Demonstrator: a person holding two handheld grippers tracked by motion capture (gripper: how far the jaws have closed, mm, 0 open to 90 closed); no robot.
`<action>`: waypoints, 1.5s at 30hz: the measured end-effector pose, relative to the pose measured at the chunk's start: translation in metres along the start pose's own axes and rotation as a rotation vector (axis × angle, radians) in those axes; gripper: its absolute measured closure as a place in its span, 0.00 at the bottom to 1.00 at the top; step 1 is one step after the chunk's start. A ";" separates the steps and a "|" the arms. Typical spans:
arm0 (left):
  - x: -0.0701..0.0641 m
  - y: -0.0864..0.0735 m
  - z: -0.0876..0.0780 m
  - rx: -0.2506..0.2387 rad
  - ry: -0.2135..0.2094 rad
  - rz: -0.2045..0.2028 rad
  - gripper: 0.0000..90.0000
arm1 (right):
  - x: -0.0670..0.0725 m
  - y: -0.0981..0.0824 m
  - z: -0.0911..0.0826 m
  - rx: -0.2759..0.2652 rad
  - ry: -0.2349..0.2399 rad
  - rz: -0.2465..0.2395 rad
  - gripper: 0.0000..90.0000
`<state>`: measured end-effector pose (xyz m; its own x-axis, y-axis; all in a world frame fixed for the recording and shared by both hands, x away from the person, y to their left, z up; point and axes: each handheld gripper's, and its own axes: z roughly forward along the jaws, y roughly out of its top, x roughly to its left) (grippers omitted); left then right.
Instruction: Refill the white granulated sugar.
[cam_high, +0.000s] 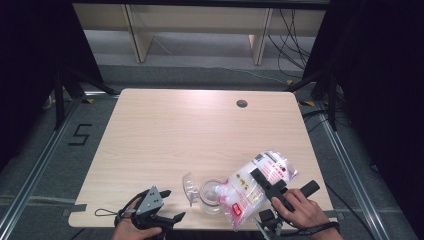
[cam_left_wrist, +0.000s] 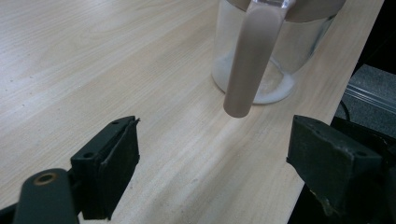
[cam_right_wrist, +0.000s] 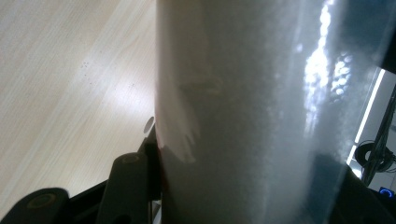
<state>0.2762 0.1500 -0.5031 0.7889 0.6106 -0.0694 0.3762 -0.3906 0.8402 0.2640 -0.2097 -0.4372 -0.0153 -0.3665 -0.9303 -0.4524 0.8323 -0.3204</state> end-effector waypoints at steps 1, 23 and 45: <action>0.000 0.000 0.000 0.002 0.003 0.002 0.18 | 0.000 0.000 0.000 0.000 -0.005 -0.005 0.59; 0.000 0.000 0.000 0.000 0.001 0.001 0.18 | -0.003 0.000 -0.002 0.008 0.000 -0.008 0.59; 0.000 0.000 0.000 -0.002 0.001 0.000 0.18 | -0.005 0.000 -0.003 0.003 -0.009 -0.031 0.59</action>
<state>0.2760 0.1499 -0.5031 0.7884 0.6114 -0.0682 0.3751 -0.3898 0.8410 0.2616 -0.2091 -0.4322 0.0066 -0.3880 -0.9216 -0.4500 0.8219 -0.3493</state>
